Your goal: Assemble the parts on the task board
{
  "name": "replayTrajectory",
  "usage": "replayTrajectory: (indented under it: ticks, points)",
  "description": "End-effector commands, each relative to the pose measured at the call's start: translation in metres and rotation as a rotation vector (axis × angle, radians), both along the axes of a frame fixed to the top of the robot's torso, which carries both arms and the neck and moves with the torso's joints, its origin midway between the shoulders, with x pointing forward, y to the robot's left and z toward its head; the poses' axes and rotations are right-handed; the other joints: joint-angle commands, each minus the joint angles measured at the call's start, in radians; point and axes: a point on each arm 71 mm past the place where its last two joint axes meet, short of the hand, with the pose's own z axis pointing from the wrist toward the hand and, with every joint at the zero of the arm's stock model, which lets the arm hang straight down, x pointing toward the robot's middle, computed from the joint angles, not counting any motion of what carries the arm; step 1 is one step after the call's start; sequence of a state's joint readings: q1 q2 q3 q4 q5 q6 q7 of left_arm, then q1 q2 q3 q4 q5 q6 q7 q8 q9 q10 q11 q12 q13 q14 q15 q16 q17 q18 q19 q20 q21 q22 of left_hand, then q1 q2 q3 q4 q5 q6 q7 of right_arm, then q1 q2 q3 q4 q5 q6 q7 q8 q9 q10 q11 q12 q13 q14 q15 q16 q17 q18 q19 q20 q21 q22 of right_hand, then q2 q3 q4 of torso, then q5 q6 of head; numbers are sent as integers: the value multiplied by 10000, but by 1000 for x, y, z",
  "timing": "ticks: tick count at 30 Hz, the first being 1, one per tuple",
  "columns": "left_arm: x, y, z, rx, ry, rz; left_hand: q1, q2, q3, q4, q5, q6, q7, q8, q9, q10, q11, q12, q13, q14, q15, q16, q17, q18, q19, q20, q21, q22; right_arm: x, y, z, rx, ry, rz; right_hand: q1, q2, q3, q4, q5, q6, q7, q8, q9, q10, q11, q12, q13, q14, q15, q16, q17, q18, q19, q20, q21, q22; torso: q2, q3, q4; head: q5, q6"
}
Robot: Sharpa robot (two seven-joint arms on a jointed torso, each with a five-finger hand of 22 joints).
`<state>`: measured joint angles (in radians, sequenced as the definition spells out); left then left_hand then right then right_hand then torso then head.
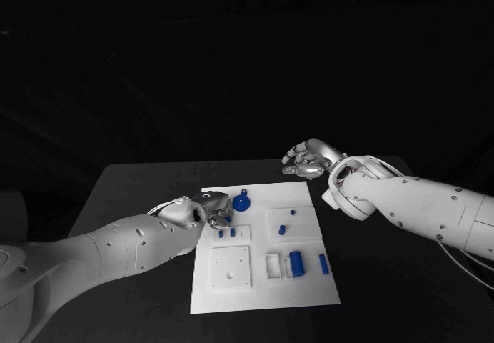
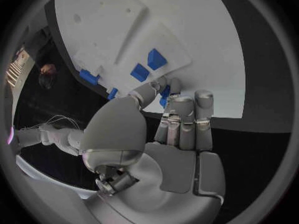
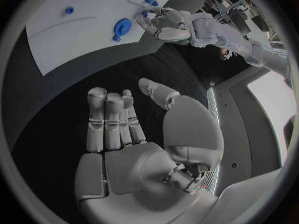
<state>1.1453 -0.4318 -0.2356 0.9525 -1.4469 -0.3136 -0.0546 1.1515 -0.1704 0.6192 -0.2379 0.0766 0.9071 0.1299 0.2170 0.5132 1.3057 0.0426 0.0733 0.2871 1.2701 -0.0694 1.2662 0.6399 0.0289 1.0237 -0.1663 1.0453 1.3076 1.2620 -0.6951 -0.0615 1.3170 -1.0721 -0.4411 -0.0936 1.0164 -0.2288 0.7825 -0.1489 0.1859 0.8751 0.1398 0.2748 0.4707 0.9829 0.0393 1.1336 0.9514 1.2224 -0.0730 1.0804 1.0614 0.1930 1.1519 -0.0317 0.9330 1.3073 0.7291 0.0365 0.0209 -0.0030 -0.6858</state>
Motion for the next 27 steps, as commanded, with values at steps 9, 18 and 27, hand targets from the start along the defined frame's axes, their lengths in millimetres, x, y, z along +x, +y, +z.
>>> replayTrajectory:
  ticks: [9, 18, 27]
  points:
    - [-1, 4, -3, -38, 167, 2, 87, -87, -47, 5, 31, -141, 1, -61, -33, -48, 17, 21, 18, -81, 2, -61, -24, 1116, -41, 0, -44, 46, 0, 0, 0, -140, 23, 137, -1, 85, -3, -43, 46, 27, 76, 40, 13, 22, -45, 45, -16, -39, -9, 54, -13, 688, 24, 8, -72, 27, -1, 9, -2, -10, -3]
    - [1, 17, -3, 93, 128, 342, 198, -292, -81, -73, 13, -188, -2, -47, -47, -75, 26, 6, 20, -92, 11, -74, -39, 1125, -45, 7, -52, 49, 1, -1, -1, -152, 22, 101, -2, 75, -7, -48, 45, 18, 78, 36, 12, 17, -44, 45, -22, -44, -8, 53, -17, 688, 21, 9, -77, 30, 4, 9, 1, -23, 13]
    - [3, 33, -3, 184, 64, 593, 256, -414, -99, -85, -10, -264, -25, -57, -66, -70, 29, 10, 27, -82, 14, -68, -45, 1127, -29, 14, -53, 49, 1, -3, -1, -166, 14, 76, 11, 72, -2, -65, 46, 5, 80, 30, 11, 7, -42, 45, -32, -53, -6, 52, -24, 688, 15, 9, -86, 33, 2, 5, 3, -29, 7]
